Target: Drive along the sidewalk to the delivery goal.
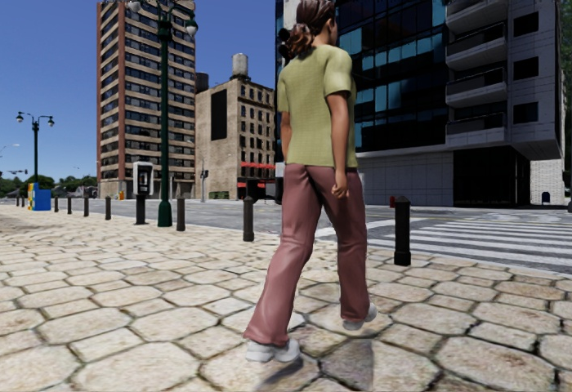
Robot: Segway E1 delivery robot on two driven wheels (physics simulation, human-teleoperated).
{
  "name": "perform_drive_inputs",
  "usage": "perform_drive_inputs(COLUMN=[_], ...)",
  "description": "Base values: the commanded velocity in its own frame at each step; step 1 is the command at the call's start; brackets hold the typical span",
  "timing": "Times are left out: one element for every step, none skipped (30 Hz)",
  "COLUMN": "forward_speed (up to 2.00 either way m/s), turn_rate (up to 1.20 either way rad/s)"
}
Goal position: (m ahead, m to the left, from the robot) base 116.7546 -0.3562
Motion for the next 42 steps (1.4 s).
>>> perform_drive_inputs(forward_speed=[0.97, 0.94, 0.94, 0.93, 0.92, 0.91, 0.91, 0.91, 0.89, 0.84, 0.84, 0.80, 0.78, 0.76, 0.76, 0.76, 0.76, 0.76, 0.76, 0.76, 0.76, 0.76, 0.76, 0.76, 0.76, 0.76, 0.75, 0.75, 0.75, 0.75, 0.75, 0.75, 0.75, 0.75, 0.75, 0.75, 0.75, 0.75, 0.74, 0.72, 0.72, 0.72], turn_rate=[-0.45, -0.52, -0.52, -0.55, -0.55, -0.56, -0.56, -0.56, -0.59, -0.62, -0.62, -0.63, -0.64, -0.64, -0.64, -0.64, -0.64, -0.64, -0.64, -0.64, -0.64, -0.64, -0.64, -0.64, -0.64, -0.64, -0.63, -0.58, -0.58, -0.56, -0.56, -0.56, -0.56, -0.56, -0.47, -0.47, 0.00, 0.00, 0.00, 0.00, 0.00, 0.00])
